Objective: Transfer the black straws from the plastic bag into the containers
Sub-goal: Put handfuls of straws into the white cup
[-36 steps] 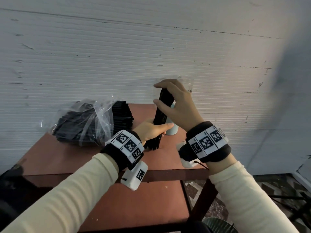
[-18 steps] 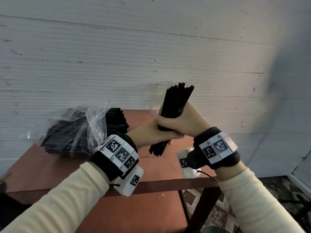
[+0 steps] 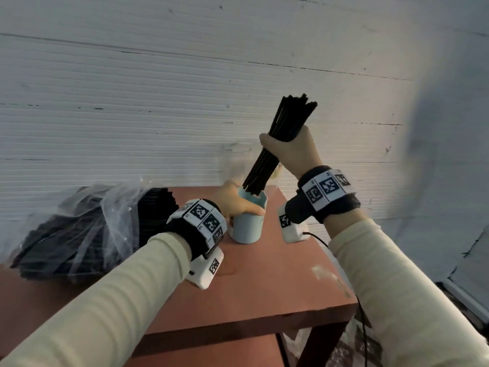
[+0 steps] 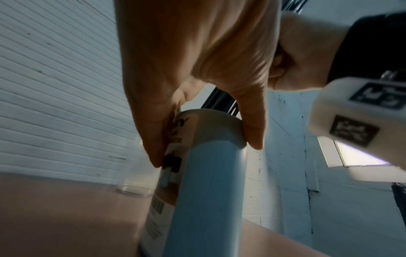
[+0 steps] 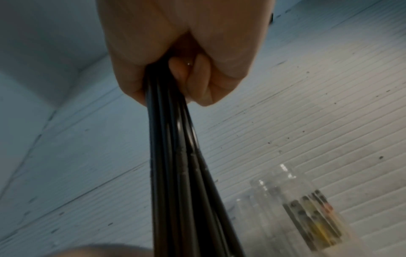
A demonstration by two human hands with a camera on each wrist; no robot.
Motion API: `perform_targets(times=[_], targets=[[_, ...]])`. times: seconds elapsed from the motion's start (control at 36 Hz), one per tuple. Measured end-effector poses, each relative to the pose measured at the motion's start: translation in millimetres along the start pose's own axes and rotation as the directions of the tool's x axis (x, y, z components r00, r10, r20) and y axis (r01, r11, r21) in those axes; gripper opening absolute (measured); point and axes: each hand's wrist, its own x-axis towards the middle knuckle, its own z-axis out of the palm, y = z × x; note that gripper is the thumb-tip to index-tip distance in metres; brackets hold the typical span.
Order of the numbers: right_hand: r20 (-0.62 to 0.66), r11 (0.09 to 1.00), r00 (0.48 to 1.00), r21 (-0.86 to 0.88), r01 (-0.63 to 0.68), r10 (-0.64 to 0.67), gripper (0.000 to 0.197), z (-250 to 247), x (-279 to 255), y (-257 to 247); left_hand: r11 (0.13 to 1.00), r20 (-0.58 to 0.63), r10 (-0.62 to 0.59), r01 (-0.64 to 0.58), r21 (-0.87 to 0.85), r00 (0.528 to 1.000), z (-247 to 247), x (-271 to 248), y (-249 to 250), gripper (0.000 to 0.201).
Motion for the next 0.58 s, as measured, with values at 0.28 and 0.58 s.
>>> perform_targets(times=[0.28,0.58], targets=[[0.315,0.942,0.916,-0.297,-0.155,0.250,0.023,37,14,39,0.998,0.035,0.039,-0.040,0.040,0.999,-4,9,-11,0.090],[0.358,0.907,0.870,-0.368,-0.204,0.341,0.040,40,5,59,0.980,0.087,0.174,-0.164,-0.112,0.981,-3,1,-13,0.066]])
